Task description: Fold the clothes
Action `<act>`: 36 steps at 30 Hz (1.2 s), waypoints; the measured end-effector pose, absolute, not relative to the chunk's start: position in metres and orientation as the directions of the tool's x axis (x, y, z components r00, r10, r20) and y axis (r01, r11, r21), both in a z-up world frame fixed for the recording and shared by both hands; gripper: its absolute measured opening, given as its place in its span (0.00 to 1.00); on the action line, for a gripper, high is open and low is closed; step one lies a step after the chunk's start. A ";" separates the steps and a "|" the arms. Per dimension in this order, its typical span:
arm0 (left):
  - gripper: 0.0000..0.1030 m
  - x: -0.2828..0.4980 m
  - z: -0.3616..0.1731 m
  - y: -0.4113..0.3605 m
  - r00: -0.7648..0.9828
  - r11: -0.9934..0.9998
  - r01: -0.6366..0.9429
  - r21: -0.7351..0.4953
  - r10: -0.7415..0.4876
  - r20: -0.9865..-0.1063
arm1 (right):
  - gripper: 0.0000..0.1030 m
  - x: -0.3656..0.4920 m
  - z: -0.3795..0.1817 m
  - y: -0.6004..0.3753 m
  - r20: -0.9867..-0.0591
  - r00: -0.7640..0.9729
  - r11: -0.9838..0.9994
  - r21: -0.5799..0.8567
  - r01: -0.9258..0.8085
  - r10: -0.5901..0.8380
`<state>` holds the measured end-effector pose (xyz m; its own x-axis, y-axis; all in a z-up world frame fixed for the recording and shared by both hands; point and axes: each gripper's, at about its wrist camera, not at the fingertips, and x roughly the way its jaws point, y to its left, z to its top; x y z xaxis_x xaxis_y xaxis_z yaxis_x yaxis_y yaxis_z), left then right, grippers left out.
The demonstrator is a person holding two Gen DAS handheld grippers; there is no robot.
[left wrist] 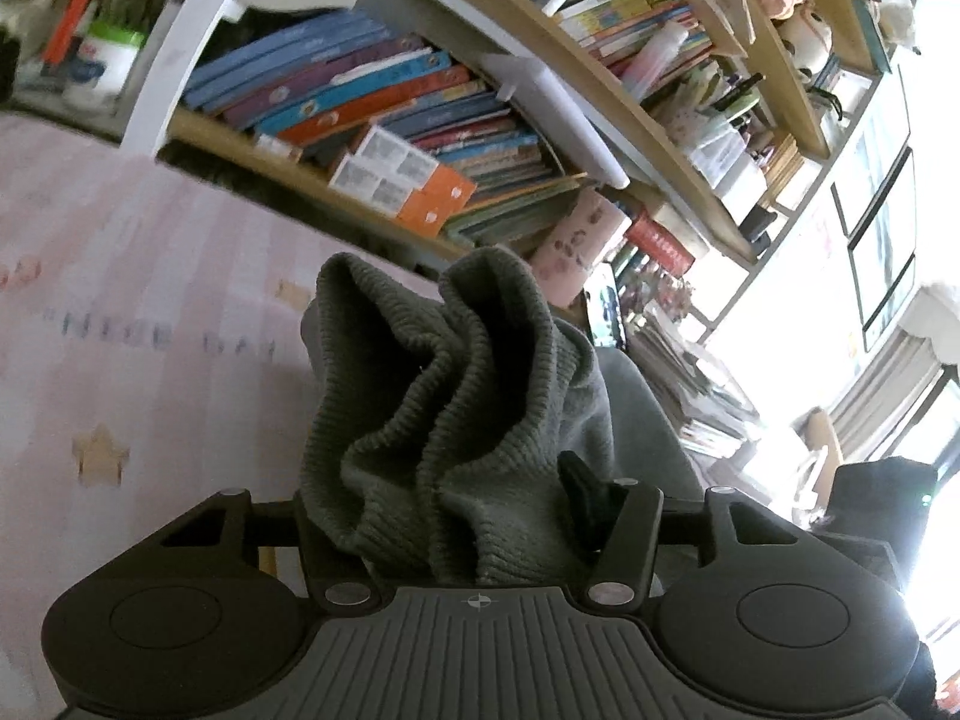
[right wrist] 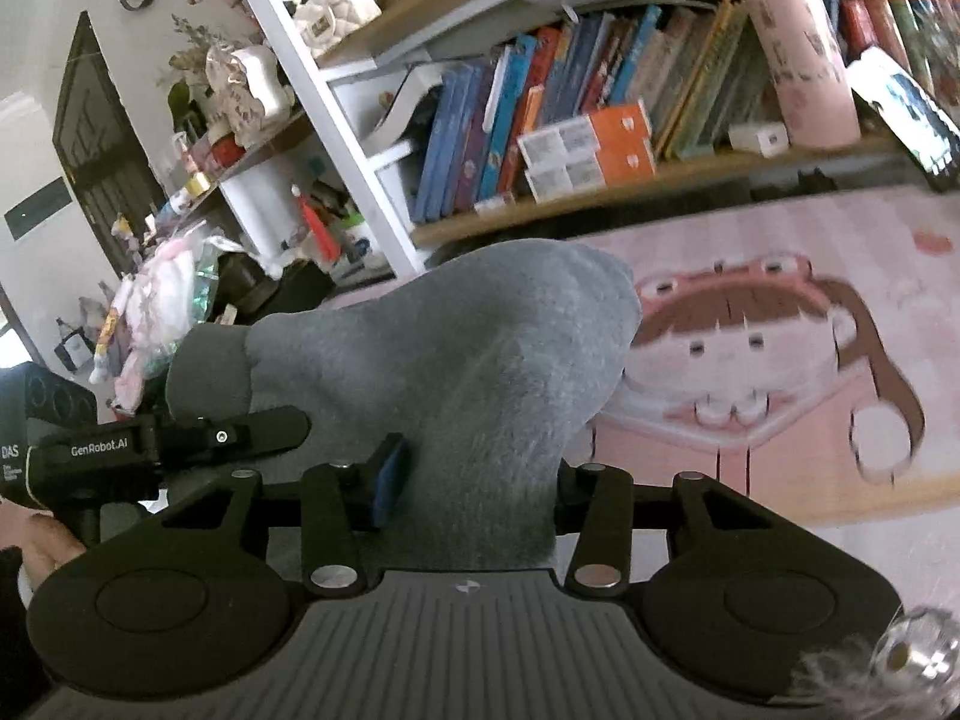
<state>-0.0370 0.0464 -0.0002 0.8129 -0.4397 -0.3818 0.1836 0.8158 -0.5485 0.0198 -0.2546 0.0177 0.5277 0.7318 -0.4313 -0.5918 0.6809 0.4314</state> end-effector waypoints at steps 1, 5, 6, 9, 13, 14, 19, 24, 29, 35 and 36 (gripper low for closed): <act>0.54 -0.032 0.002 0.047 0.814 0.819 0.186 -0.543 -0.438 -0.382 | 0.41 0.024 0.019 -0.253 -0.428 0.532 0.683 0.426 -0.594 0.730; 0.54 -0.008 0.009 0.049 0.812 0.826 0.196 -0.528 -0.439 -0.385 | 0.41 0.044 0.023 -0.248 -0.418 0.542 0.684 0.415 -0.600 0.729; 0.54 -0.003 0.010 0.050 0.811 0.826 0.199 -0.527 -0.441 -0.385 | 0.41 0.050 0.024 -0.248 -0.416 0.542 0.683 0.414 -0.602 0.730; 0.55 0.017 0.013 0.052 0.809 0.826 0.208 -0.524 -0.446 -0.383 | 0.41 0.069 0.026 -0.247 -0.409 0.547 0.683 0.412 -0.603 0.730; 0.55 0.047 0.015 0.052 0.808 0.830 0.213 -0.516 -0.446 -0.384 | 0.41 0.097 0.028 -0.244 -0.405 0.559 0.690 0.404 -0.601 0.724; 0.55 0.056 0.015 0.052 0.808 0.832 0.215 -0.512 -0.446 -0.386 | 0.41 0.105 0.028 -0.243 -0.406 0.560 0.691 0.405 -0.598 0.722; 0.55 0.096 0.010 0.053 0.805 0.838 0.215 -0.502 -0.443 -0.395 | 0.41 0.147 0.020 -0.242 -0.410 0.566 0.699 0.438 -0.565 0.715; 0.55 0.129 0.001 0.054 0.808 0.840 0.191 -0.508 -0.429 -0.405 | 0.41 0.182 0.010 -0.237 -0.425 0.572 0.712 0.449 -0.539 0.701; 0.55 0.157 -0.005 0.060 0.823 0.839 0.170 -0.517 -0.410 -0.394 | 0.41 0.213 0.006 -0.227 -0.429 0.581 0.721 0.450 -0.527 0.692; 0.55 0.185 -0.010 0.072 0.844 0.825 0.138 -0.547 -0.387 -0.370 | 0.41 0.245 0.001 -0.216 -0.426 0.580 0.717 0.474 -0.511 0.694; 0.55 0.190 -0.011 0.074 0.844 0.823 0.133 -0.553 -0.386 -0.372 | 0.41 0.250 0.000 -0.214 -0.431 0.579 0.720 0.474 -0.507 0.692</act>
<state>0.1899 0.0740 -0.0114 0.8438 -0.3864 -0.3724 0.1326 0.8226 -0.5530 0.2495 -0.2135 -0.0003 0.5794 0.6920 -0.4306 -0.5071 0.7197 0.4742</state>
